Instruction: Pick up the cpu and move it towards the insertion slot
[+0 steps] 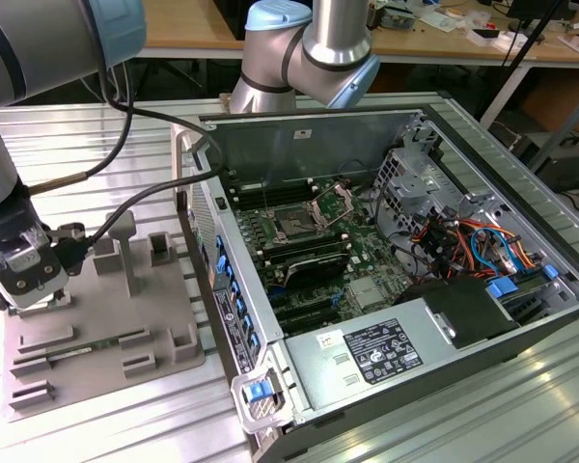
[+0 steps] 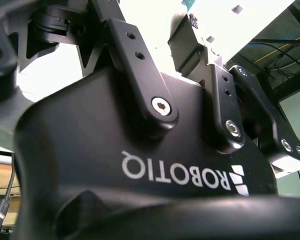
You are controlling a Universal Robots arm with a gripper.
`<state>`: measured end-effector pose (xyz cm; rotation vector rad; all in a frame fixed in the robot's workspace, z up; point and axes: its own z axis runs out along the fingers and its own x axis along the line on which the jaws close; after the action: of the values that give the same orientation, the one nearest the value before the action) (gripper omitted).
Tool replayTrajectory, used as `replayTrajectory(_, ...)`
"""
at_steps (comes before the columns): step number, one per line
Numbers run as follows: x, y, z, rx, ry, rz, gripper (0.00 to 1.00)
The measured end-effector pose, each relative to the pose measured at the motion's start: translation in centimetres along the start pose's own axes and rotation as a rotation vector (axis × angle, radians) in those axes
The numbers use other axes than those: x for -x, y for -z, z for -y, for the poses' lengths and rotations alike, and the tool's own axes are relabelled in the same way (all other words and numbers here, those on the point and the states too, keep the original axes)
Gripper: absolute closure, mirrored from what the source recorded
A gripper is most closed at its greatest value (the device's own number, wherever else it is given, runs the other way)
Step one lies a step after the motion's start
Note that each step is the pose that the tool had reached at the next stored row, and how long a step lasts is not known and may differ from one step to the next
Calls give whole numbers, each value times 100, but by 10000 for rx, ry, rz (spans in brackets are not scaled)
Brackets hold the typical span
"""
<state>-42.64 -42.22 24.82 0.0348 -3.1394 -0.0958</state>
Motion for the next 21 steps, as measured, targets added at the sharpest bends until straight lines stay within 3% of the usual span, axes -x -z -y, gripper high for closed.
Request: replayTrajectory(21, 0, 34, -2, 0, 0, 0, 45)
